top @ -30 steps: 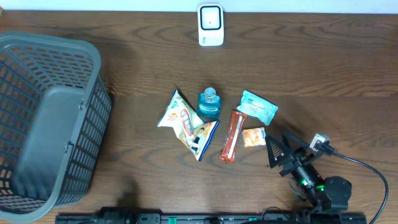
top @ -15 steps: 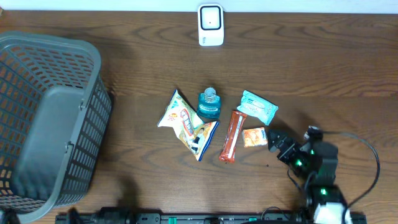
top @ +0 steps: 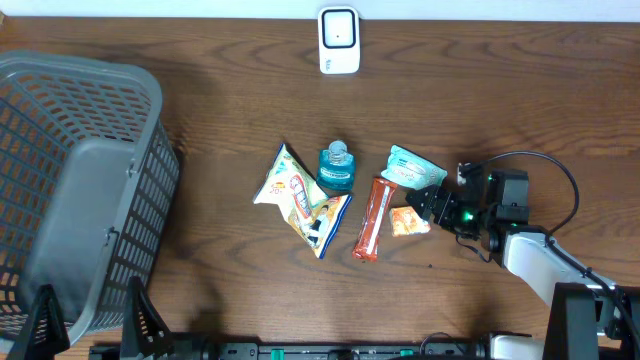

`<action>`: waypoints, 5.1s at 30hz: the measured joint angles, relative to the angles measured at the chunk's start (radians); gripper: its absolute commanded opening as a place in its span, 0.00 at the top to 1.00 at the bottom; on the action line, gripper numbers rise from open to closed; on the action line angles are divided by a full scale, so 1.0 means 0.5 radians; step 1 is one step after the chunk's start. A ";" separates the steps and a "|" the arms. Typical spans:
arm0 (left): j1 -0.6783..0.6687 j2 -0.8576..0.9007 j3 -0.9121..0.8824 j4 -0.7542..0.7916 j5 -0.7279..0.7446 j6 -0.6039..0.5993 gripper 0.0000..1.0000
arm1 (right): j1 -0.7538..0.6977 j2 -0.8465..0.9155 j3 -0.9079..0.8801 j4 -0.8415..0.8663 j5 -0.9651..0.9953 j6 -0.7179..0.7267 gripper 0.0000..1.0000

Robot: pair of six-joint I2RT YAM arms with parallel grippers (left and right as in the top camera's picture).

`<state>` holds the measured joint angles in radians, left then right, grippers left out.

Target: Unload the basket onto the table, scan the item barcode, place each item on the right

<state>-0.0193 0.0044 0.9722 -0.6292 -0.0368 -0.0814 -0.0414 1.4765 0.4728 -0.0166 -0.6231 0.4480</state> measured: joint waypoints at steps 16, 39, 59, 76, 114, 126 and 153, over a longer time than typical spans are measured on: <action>-0.001 0.000 0.000 0.002 0.000 0.000 0.02 | 0.000 -0.023 0.009 -0.228 0.030 -0.204 0.36; -0.001 0.000 0.000 0.029 -0.001 0.001 0.02 | 0.253 0.198 0.062 -0.112 0.089 -0.140 0.99; -0.001 0.000 0.000 0.116 -0.001 0.001 0.02 | -0.111 -0.711 -0.071 -0.389 -0.925 0.852 0.99; -0.001 0.000 -0.538 0.385 0.317 -0.042 0.02 | -0.111 -1.100 -0.072 -0.410 -1.073 1.287 0.99; -0.001 0.001 -1.685 0.587 0.341 -0.623 0.02 | -0.111 -1.100 -0.072 -0.725 -1.147 1.462 0.98; -0.001 0.001 -1.676 0.488 0.608 0.002 0.02 | -0.111 -1.100 -0.072 -0.725 -1.009 1.313 0.99; -0.001 0.134 -1.878 1.178 0.428 0.320 0.02 | -0.111 -1.100 -0.072 -0.787 -0.946 1.313 0.98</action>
<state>-0.0196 0.0715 0.0330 -0.0402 0.1772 0.0788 -0.0971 0.9264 0.4370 -0.4099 -1.0962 1.1046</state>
